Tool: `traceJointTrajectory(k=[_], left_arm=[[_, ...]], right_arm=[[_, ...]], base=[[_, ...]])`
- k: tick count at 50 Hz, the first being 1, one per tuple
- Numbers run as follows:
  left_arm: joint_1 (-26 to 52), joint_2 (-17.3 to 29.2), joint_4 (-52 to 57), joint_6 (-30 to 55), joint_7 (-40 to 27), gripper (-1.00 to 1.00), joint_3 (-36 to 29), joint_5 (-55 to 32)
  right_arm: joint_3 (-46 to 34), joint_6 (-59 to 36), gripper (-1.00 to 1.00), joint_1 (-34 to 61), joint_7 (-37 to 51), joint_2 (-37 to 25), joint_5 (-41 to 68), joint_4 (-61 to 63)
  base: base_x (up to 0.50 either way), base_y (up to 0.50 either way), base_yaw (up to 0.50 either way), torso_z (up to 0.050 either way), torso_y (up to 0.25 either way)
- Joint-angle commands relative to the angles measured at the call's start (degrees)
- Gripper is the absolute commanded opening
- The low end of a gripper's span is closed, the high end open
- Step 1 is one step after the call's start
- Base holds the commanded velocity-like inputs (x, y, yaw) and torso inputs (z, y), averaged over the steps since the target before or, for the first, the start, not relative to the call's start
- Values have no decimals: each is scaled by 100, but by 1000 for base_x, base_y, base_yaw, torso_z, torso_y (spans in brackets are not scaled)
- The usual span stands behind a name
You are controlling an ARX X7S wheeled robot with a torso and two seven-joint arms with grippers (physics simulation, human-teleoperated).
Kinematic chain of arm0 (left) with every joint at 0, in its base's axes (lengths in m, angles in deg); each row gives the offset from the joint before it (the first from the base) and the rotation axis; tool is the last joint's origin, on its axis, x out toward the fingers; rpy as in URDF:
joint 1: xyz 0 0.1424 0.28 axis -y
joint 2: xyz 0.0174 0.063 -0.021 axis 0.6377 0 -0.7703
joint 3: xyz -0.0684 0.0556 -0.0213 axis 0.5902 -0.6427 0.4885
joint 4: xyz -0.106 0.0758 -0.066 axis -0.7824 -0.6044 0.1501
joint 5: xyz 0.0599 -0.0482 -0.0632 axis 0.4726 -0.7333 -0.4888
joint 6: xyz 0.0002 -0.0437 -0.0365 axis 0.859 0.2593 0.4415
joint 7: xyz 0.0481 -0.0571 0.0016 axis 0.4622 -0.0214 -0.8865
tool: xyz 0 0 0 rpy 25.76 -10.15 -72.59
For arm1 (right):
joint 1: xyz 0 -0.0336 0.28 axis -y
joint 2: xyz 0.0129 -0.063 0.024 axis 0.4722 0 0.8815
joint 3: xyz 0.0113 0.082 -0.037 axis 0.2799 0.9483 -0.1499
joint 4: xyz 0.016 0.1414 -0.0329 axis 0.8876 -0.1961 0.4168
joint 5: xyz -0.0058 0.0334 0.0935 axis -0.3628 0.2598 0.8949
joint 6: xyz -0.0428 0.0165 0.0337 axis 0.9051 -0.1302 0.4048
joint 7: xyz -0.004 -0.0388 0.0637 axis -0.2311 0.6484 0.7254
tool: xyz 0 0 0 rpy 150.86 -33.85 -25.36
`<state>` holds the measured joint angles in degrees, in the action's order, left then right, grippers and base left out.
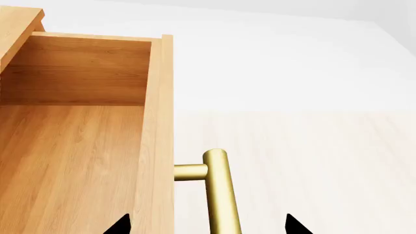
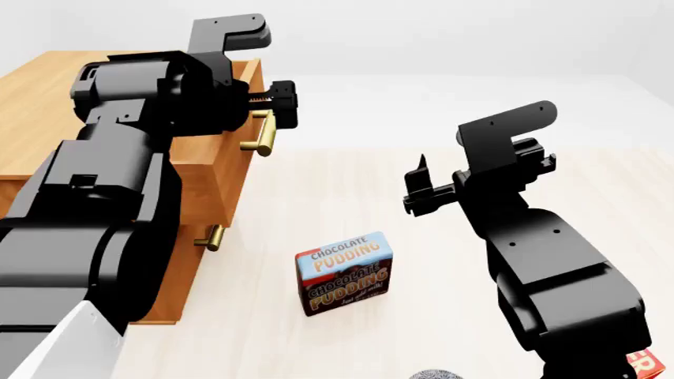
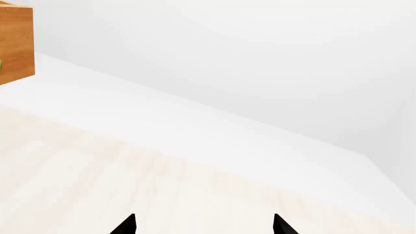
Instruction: Put the bowl in the top drawer of the cabinet.
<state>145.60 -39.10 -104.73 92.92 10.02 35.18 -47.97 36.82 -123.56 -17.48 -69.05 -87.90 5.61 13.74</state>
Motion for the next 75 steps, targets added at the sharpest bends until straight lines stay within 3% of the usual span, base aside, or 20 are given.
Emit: traceJointTrajectory(k=[1, 21, 45, 55, 62, 75], left_arm=[[20, -72, -96, 153, 147, 100, 306, -148], [139, -80, -93, 417, 329, 100, 731, -361], [-75, -85, 108, 184, -391, 100, -2297, -3979], [-118, -83, 283, 46, -644, 100, -3230, -5061], [-178, -72, 699, 157, -1007, 100, -3513, -5692], [-350, 7, 1416, 475, -1416, 100, -3284, -6335]], right_arm=[[-3, -21, 100, -7, -5, -29, 33, 34], [70, -57, 100, -84, -2, -102, 110, 166], [122, 22, 100, -205, -27, -187, 188, 165], [194, 91, 100, -313, -33, -231, 229, 145], [215, 52, 100, -357, -33, -259, 262, 231], [306, 137, 100, -447, -78, -312, 339, 223]], base=[[0, 0, 0, 0, 0], [0, 0, 0, 0, 0], [0, 0, 0, 0, 0], [0, 0, 0, 0, 0], [0, 0, 0, 0, 0], [0, 0, 0, 0, 0]])
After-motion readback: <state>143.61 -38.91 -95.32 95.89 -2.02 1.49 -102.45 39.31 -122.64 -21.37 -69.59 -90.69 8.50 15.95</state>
